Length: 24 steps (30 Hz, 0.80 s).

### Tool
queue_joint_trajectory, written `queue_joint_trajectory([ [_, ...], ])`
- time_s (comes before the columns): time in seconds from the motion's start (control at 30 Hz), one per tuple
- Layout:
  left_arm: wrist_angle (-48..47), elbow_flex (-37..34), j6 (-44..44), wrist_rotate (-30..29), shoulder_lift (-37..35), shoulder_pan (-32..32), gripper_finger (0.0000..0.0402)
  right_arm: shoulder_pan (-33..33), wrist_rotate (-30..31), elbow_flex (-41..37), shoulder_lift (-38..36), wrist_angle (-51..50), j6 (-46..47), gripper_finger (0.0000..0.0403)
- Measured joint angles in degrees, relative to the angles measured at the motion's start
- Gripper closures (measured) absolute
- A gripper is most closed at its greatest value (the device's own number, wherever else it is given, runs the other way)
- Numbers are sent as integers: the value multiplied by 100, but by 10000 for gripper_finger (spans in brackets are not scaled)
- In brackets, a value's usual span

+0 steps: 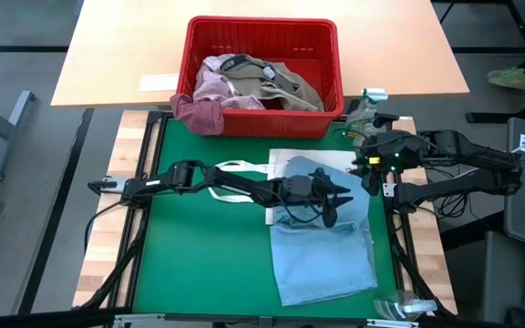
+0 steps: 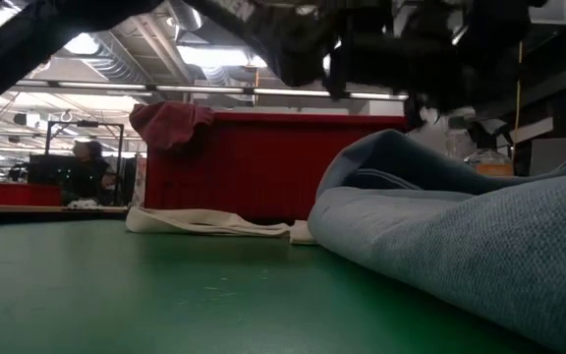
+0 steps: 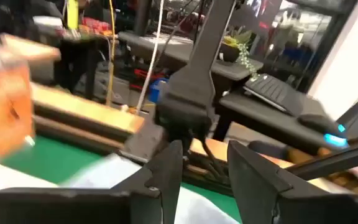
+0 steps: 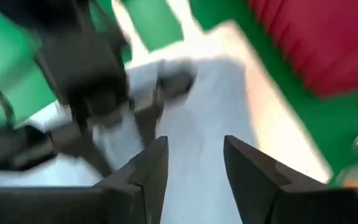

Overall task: Fold Laundry from Bin
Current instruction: Fold the blue pants from the red laundry basket

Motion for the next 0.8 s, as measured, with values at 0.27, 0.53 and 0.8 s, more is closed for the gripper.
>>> queue_joint_trajectory([
  [0.27, -3038, 4, 903, -62, -1114, 34, 289, 0, -59, -69, -9, -1098, 1042, 249],
  [0.53, -5257, 4, 1063, -60, -1727, -114, 302, -14, 214, -676, -4, -1096, 1053, 249],
  [0.8, -6391, -2, 1039, -62, -1758, -320, 313, -818, 146, -927, 599, -1061, 501, 249],
])
